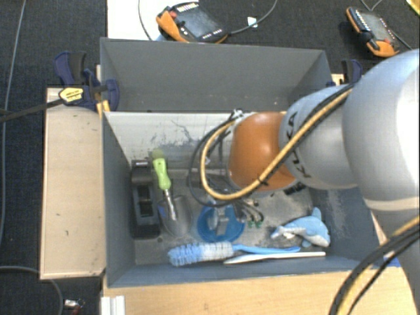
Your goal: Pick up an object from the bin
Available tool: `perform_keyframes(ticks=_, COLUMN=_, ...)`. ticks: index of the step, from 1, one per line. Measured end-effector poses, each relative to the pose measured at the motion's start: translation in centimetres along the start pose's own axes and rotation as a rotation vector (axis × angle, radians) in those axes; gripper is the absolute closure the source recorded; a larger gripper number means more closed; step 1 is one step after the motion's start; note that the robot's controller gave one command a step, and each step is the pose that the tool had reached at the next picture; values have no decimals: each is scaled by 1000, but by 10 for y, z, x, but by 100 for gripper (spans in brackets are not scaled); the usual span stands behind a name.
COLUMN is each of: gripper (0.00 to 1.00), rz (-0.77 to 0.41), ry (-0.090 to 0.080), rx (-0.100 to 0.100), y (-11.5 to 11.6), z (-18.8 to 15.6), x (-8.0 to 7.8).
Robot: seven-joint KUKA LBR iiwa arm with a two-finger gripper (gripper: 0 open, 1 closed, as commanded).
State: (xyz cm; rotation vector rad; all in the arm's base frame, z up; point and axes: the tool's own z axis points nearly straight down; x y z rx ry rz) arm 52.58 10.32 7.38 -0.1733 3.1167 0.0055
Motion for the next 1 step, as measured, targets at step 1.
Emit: perform_keyframes(ticks=1, gripper=100, rz=0, ry=-2, rx=0, y=0, z=-10, x=0)
